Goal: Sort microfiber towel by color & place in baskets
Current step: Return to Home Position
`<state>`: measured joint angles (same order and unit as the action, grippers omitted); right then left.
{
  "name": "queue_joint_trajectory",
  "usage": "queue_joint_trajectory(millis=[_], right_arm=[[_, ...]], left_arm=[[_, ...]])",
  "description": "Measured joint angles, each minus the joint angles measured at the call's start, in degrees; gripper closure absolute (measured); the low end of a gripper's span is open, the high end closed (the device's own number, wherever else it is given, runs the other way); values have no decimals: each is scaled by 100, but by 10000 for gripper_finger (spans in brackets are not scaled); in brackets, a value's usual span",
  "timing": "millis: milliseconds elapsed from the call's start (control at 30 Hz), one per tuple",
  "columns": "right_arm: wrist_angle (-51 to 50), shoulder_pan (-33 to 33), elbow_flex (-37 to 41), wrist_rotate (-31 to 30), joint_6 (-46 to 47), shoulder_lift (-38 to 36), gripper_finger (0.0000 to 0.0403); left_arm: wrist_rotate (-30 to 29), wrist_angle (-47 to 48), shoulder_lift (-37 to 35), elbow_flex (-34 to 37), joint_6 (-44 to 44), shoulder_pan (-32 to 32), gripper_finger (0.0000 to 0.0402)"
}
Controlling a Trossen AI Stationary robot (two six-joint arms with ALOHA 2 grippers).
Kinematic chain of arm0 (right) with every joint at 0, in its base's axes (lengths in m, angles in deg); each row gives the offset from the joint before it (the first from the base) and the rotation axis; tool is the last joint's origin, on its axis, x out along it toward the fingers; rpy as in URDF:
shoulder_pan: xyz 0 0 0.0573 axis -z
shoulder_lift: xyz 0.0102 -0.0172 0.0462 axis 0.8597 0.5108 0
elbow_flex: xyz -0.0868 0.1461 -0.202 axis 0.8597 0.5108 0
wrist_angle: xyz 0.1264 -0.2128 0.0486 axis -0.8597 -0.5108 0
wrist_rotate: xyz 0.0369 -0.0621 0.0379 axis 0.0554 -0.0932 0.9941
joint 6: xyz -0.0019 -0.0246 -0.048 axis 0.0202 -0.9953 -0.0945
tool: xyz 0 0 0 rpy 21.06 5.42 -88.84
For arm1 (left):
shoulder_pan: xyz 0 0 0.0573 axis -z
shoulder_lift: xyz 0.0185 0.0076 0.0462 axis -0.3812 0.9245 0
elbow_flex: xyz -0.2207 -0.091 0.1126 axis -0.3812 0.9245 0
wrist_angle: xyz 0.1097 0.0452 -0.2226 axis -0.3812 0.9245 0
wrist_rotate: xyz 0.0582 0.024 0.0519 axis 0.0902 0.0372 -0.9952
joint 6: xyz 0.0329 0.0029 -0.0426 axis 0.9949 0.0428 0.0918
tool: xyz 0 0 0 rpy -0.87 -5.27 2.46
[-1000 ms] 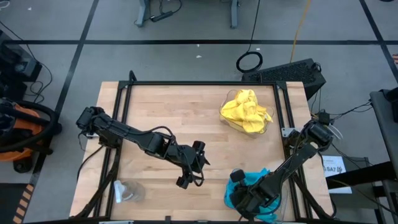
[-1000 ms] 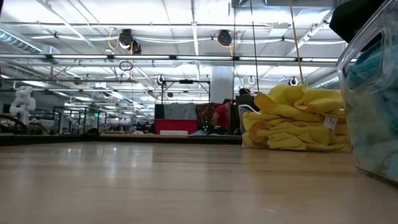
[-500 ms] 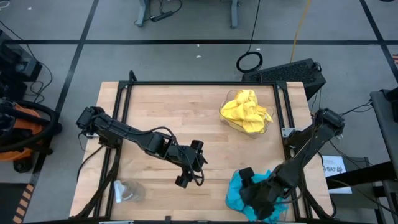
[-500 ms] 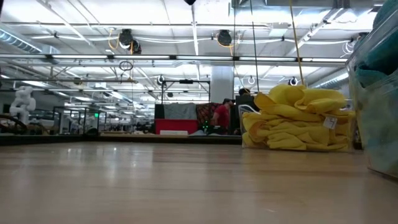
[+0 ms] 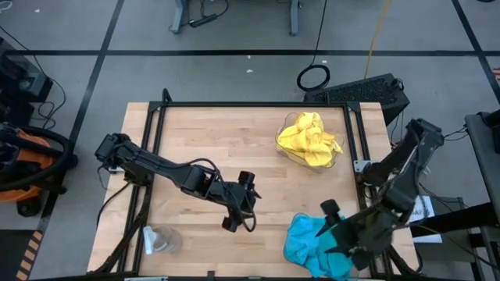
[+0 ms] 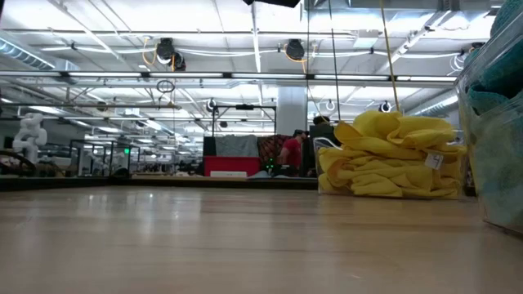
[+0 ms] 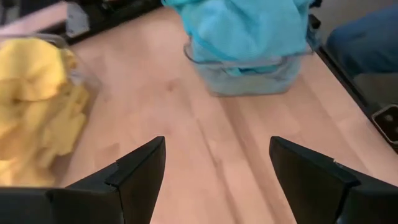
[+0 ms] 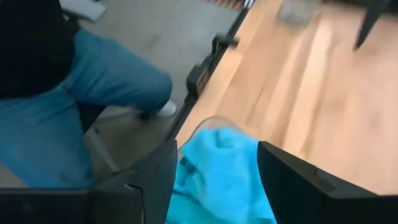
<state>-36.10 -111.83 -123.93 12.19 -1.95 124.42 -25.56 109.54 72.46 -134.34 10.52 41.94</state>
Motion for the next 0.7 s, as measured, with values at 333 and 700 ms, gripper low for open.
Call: queue_joint_trajectory(millis=[333,700], right_arm=[[-405,-509,-7,-1259,-808,-1105,188],[-1217,-793,-9,-1913,-944,-1899,188]], left_arm=[[-132,87,-618,0,298,-141,109],[-506,-14,-1846,969,395,-651,109]])
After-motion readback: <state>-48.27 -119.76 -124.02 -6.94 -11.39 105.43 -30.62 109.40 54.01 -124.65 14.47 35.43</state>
